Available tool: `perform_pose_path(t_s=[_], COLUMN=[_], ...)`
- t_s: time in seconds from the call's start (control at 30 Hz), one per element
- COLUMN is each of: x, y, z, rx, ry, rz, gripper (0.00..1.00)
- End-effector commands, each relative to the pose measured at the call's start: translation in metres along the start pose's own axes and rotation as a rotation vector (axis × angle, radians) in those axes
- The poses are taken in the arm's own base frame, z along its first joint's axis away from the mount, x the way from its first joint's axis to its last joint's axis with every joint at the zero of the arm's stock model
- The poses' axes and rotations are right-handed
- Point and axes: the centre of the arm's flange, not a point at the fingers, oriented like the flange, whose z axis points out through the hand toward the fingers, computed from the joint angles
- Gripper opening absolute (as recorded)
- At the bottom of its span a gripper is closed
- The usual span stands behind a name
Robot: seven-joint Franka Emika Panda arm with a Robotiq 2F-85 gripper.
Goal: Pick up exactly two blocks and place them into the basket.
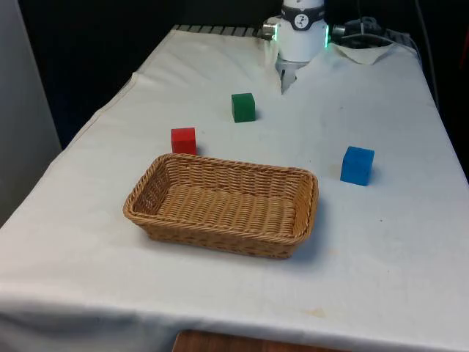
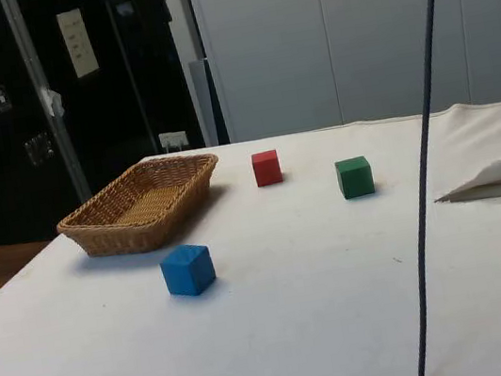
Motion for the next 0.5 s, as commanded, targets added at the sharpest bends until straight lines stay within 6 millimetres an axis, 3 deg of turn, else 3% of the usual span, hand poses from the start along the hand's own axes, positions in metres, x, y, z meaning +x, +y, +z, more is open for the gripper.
perform_pose_path(t_s=[0.0, 0.47], x=[0.0, 0.008], y=[-0.002, -0.006], z=[0.001, 0.018], rx=[-0.003, -0.021], ry=[0.005, 0.05], rz=[0.0, 0.067], gripper=[1.0, 1.0])
